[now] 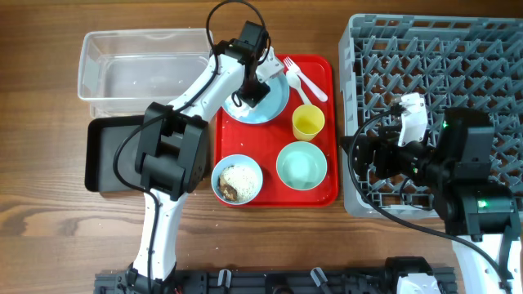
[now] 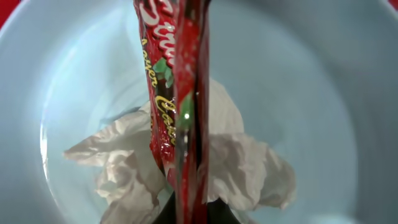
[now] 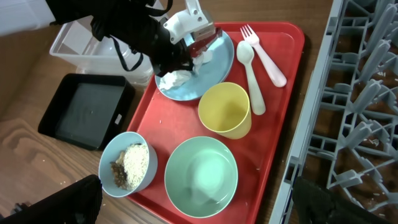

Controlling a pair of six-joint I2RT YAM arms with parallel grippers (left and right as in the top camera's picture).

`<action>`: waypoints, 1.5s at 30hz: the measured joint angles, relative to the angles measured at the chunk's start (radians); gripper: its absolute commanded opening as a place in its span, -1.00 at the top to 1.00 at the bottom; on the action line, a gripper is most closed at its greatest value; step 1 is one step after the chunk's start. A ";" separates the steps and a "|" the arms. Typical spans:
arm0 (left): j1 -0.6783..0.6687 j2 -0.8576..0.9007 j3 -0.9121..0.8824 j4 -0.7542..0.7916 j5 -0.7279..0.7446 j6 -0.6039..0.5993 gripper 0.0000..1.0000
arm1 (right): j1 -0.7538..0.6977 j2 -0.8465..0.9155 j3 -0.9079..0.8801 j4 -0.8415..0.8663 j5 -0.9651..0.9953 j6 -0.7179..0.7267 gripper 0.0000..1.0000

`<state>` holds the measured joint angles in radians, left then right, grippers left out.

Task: Sort waste into correct bins and load items into the dishwasher rack
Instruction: 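Carry tissue to clear bin and release it with left gripper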

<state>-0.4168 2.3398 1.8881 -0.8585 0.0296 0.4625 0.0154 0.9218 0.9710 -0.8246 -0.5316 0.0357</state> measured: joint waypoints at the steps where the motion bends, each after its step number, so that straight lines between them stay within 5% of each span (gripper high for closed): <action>1: 0.000 0.000 0.006 -0.001 0.000 -0.026 0.92 | 0.000 0.000 0.000 0.000 0.000 0.000 -1.00; 10: 0.053 -0.088 0.132 -0.052 -0.002 -0.330 0.92 | 0.000 0.000 0.000 0.000 0.000 0.000 -0.99; 20: 0.282 -0.319 0.182 -0.081 0.002 -0.444 0.91 | 0.000 0.000 0.000 0.000 0.000 0.000 -0.99; 25: 0.380 -0.253 0.151 -0.081 0.005 -0.456 0.04 | 0.000 0.000 0.000 0.001 0.000 0.000 -0.99; 34: 0.388 -0.129 0.122 -0.076 0.021 -0.470 -0.61 | 0.000 0.000 0.000 0.000 0.000 0.000 -0.99; 38: 0.385 -0.135 0.123 -0.079 0.029 -0.472 -0.61 | 0.000 0.000 0.000 -0.001 0.000 0.000 -0.99; 41: 0.384 -0.148 0.123 -0.115 0.045 -0.473 -0.36 | 0.000 0.002 0.000 -0.002 0.000 0.000 -0.99; 45: 0.384 -0.199 0.123 -0.182 0.072 -0.474 -0.28 | 0.000 0.002 0.000 -0.002 0.000 0.000 -0.99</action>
<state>-0.0326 2.1410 2.0109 -1.0405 0.1013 -0.0113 0.0154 0.9241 0.9714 -0.8261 -0.5316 0.0357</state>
